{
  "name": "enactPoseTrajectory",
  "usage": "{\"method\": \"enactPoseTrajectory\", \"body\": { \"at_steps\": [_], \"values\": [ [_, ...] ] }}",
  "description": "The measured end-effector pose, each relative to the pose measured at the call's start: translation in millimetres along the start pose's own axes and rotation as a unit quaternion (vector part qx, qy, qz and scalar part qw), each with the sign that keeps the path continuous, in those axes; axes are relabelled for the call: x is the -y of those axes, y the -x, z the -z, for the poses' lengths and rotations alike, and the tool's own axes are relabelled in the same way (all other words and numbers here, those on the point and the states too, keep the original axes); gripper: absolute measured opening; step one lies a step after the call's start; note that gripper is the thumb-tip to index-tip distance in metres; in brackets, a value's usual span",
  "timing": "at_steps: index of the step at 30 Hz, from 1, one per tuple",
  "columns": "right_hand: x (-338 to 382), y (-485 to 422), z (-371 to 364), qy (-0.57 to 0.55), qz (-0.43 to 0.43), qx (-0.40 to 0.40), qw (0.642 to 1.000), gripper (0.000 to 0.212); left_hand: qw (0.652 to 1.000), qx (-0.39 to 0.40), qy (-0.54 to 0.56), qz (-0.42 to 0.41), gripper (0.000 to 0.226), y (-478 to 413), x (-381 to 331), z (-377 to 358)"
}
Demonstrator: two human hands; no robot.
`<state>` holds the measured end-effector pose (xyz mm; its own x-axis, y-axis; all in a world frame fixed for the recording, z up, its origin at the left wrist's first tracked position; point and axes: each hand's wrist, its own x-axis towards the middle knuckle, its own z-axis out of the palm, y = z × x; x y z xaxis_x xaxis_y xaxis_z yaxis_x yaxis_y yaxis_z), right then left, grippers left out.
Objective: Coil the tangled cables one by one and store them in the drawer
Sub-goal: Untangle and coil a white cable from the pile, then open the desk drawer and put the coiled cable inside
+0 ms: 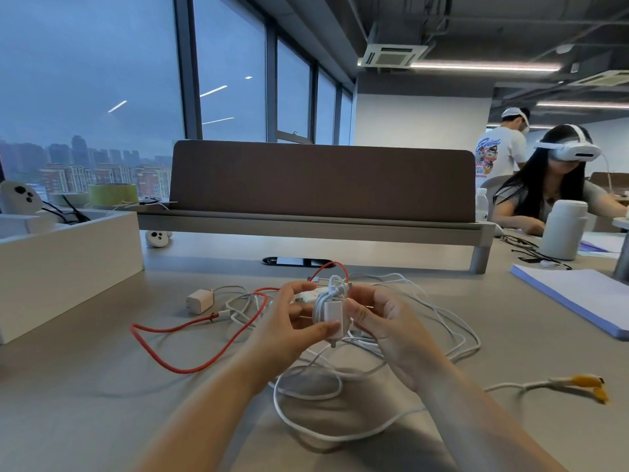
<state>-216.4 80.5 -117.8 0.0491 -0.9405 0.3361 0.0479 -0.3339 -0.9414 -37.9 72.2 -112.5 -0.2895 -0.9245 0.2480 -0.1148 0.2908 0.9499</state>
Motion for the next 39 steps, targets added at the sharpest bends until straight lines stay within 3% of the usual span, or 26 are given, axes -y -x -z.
{"method": "enactPoseTrajectory", "body": {
  "at_steps": [6,9,11,14,21,29,34,39],
  "values": [
    [7.2,2.8,-3.8,0.008,-0.008,-0.030,0.999,0.046,0.996,-0.045,0.076,0.025,0.072,2.5,-4.7,6.0],
    [16.0,1.1,-17.8,0.077,0.009,-0.017,0.997,0.025,0.995,-0.064,0.074,0.037,0.067,11.2,-15.2,23.4],
    [28.3,-3.1,-40.8,0.133,0.022,0.022,0.991,0.013,0.994,-0.077,0.069,0.046,0.066,23.8,-24.3,43.8],
    [46.2,-6.6,-96.5,0.152,0.021,0.104,0.983,0.015,0.988,-0.121,0.078,0.053,0.062,57.4,-39.3,82.7],
    [66.3,16.2,-233.8,0.031,-0.010,0.256,0.966,0.010,0.960,-0.265,0.077,0.055,0.056,165.5,-60.1,172.5],
    [55.9,67.1,-373.9,-0.015,-0.063,0.396,0.916,0.027,0.905,-0.404,0.110,0.079,0.045,285.3,-49.8,250.0],
    [44.4,90.6,-428.1,-0.007,-0.073,0.451,0.890,0.017,0.876,-0.459,0.105,0.107,0.031,331.9,-35.5,274.7],
    [31.7,98.9,-456.8,0.010,-0.078,0.485,0.871,0.030,0.862,-0.483,0.099,0.119,0.034,354.4,-22.4,288.0]
  ]
}}
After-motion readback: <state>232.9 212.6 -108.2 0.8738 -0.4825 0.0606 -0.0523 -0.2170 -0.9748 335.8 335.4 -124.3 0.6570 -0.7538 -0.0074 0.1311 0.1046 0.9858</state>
